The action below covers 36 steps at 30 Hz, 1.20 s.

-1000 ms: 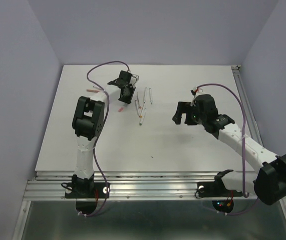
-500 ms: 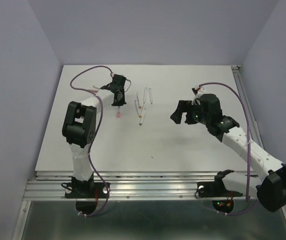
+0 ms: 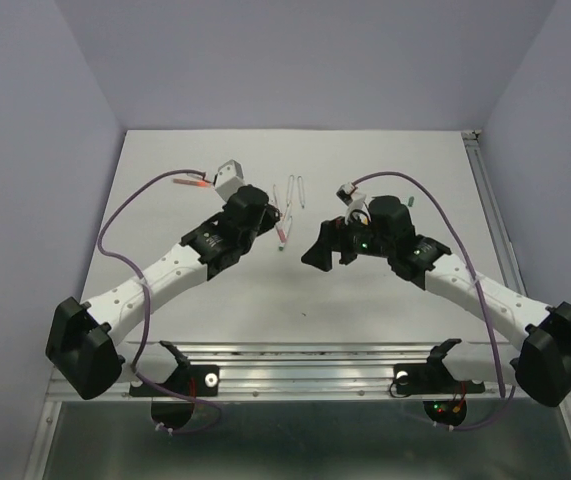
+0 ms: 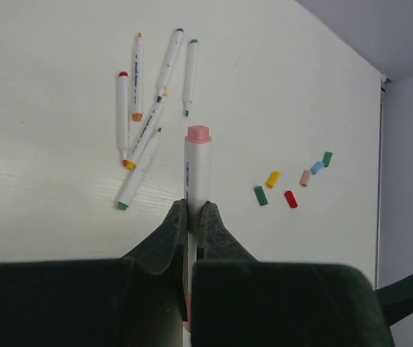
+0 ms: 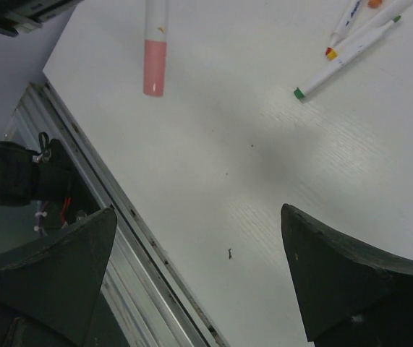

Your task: Open the pen caps

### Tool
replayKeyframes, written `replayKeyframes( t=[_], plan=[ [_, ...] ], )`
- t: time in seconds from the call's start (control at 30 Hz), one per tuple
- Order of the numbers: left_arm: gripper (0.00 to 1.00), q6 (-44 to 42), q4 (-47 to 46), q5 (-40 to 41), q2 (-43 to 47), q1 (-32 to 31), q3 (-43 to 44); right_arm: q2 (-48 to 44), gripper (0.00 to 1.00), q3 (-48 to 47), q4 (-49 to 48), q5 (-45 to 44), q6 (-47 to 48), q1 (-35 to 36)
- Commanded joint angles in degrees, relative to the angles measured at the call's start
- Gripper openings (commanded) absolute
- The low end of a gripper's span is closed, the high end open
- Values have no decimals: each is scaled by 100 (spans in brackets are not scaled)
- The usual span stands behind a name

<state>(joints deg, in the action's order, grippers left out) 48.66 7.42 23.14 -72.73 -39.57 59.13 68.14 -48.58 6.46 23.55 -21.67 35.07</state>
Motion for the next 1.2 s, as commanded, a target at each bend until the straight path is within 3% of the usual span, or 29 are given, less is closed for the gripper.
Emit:
replayKeyframes(
  t=[0.0, 0.13, 0.33, 0.53, 0.87, 1.1, 1.17],
  plan=[
    [0, 1258, 84, 868, 39, -437, -174, 191, 100, -239, -804, 527, -153, 272],
    [0, 1444, 93, 973, -22, -718, -51, 261, 100, -284, -1015, 625, -390, 343],
    [0, 1646, 119, 1053, -127, -1070, 133, 463, 100, -398, -822, 36, -470, 404],
    [0, 1743, 234, 1132, -215, -1211, 256, 753, 91, -644, -822, -52, -496, 474],
    [0, 1778, 269, 1176, -224, -1272, 300, 1026, 42, -829, -786, 88, -733, 518],
    [0, 1752, 199, 1307, -251, -1272, 327, 1000, 1, -803, -682, 387, -812, 518],
    [0, 1647, 146, 1491, -250, -1272, 370, 947, 1, -759, -516, 501, -777, 527]
  ],
)
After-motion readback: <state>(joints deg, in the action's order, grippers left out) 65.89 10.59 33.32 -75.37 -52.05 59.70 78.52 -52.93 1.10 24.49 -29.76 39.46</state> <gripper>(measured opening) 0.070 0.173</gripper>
